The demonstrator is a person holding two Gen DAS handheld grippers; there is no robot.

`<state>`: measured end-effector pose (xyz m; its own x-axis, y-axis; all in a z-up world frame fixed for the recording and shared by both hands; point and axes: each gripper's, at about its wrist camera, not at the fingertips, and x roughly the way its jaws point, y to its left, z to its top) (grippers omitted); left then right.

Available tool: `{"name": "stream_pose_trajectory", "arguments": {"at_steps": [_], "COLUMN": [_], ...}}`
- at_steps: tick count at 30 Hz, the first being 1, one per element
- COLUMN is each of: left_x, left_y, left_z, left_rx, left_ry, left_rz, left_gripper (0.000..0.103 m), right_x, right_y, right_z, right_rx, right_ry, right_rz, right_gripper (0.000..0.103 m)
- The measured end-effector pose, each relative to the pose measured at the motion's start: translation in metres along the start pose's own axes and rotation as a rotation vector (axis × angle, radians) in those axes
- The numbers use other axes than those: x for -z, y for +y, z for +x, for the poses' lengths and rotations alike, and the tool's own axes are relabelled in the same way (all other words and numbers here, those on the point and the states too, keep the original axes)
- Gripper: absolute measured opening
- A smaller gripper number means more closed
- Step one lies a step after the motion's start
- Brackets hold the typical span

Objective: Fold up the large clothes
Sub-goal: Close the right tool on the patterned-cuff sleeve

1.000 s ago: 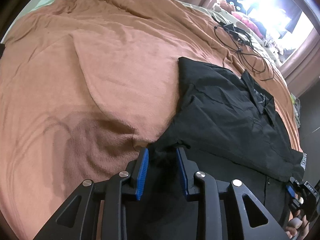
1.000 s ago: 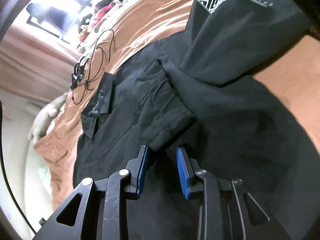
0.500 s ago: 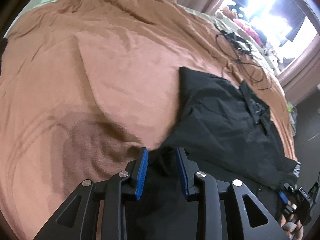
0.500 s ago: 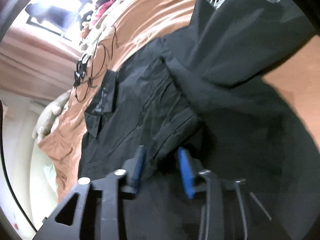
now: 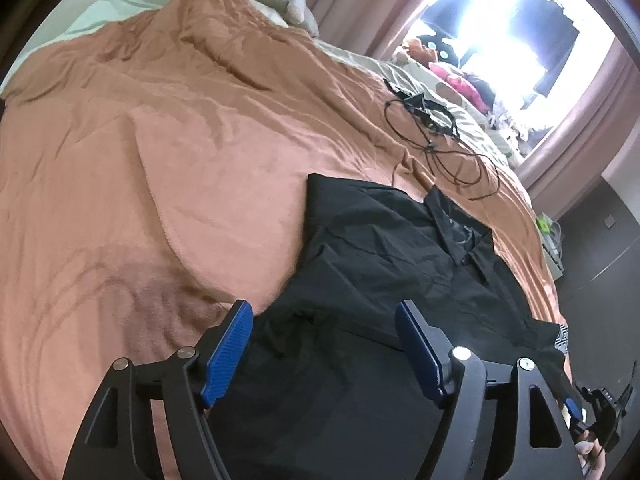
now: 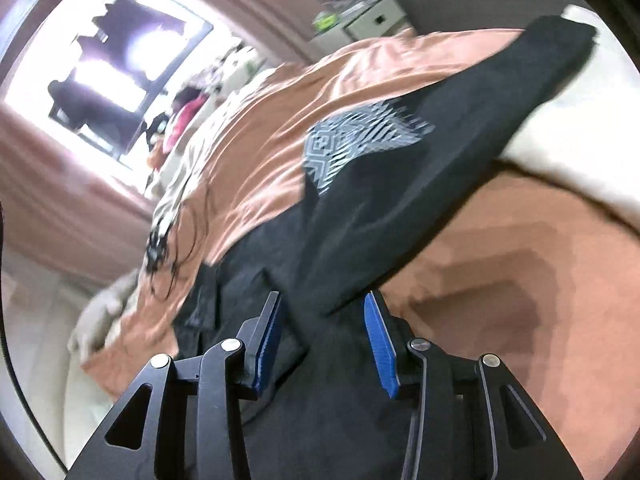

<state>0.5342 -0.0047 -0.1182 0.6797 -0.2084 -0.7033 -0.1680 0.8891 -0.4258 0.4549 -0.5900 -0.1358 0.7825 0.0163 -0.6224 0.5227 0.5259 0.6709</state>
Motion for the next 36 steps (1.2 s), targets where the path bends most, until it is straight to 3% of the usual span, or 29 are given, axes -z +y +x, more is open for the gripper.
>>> {"name": "stream_pose_trajectory", "arguments": {"at_steps": [10, 14, 19, 20, 22, 31, 36], "left_x": [0.018, 0.026, 0.03, 0.03, 0.03, 0.028, 0.024], "left_y": [-0.028, -0.04, -0.043, -0.043, -0.042, -0.037, -0.032], "left_z": [0.019, 0.024, 0.026, 0.027, 0.027, 0.022, 0.02], "left_rx": [-0.038, -0.055, -0.062, -0.065, -0.066, -0.058, -0.047], "left_ry": [0.029, 0.033, 0.028, 0.028, 0.029, 0.018, 0.02], "left_rz": [0.094, 0.145, 0.157, 0.157, 0.148, 0.126, 0.098], "left_gripper": [0.076, 0.076, 0.076, 0.076, 0.076, 0.076, 0.076], "right_x": [-0.035, -0.048, -0.054, -0.052, -0.051, -0.047, -0.035], "right_y": [-0.049, -0.068, -0.095, -0.098, -0.099, -0.04, 0.021], "right_z": [0.011, 0.019, 0.035, 0.035, 0.033, 0.002, -0.004], "right_rx": [0.026, -0.005, -0.128, -0.159, -0.206, -0.355, -0.42], "right_ry": [-0.037, -0.051, -0.064, -0.085, -0.1, -0.157, -0.109], "right_rz": [0.09, 0.132, 0.225, 0.235, 0.24, 0.119, -0.026], "right_gripper": [0.042, 0.042, 0.042, 0.039, 0.006, 0.005, 0.005]}}
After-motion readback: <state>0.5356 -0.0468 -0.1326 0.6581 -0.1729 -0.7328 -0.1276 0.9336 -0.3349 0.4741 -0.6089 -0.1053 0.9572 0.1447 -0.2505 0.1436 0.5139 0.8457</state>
